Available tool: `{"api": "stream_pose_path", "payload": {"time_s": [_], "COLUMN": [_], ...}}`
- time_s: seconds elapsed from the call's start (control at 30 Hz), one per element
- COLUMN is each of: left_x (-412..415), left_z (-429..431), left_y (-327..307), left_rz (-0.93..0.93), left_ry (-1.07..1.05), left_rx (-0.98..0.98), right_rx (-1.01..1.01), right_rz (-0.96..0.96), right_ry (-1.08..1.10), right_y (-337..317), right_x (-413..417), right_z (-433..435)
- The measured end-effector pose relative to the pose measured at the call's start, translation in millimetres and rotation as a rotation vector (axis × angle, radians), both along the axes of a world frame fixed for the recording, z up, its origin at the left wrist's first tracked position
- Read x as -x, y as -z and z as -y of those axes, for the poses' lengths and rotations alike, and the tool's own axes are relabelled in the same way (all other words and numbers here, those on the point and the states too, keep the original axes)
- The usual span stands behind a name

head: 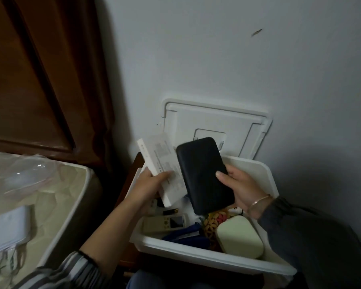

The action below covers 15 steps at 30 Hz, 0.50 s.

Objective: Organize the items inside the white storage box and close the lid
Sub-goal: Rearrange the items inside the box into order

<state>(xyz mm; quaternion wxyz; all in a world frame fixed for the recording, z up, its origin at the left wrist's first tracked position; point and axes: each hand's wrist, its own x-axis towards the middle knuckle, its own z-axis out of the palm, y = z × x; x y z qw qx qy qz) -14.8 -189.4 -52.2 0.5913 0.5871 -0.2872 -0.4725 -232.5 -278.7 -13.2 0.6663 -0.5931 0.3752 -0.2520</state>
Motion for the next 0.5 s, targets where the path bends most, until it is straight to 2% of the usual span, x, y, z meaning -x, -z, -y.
{"api": "stream_pose_path", "payload": {"time_s": [0.07,0.13,0.17,0.23,0.27,0.33,0.4,0.5], "left_x": [10,17,20,25,27,28,23,9], "left_z": [7,11,13,14,13,10,6,1], "left_y": [1,3,4,10,13,21,25,23], "left_rz": [-0.086,-0.18,-0.189,-0.196,-0.21,-0.249,-0.267,-0.237], "left_ry": [0.191,0.314,0.329,0.287,0.248,0.169,0.119,0.075], "left_rx": [-0.024,-0.032,-0.036,-0.034,-0.039,-0.061,-0.066,-0.067], "right_rx": [-0.077,-0.047,0.045,0.315,0.38,0.377,0.483,0.685], "right_rz": [0.112,0.1,0.009,-0.346,-0.47,-0.483,-0.545,-1.034], "right_ry": [0.084,0.118,0.1,0.0,-0.047,-0.066,-0.053,-0.329], "right_y": [0,5,11,24,28,33,39,61], "right_x": [-15,-31,-36,-41,-40,-32,-17,8], "right_z": [-2,-4,-3,7,13,25,41,60]}}
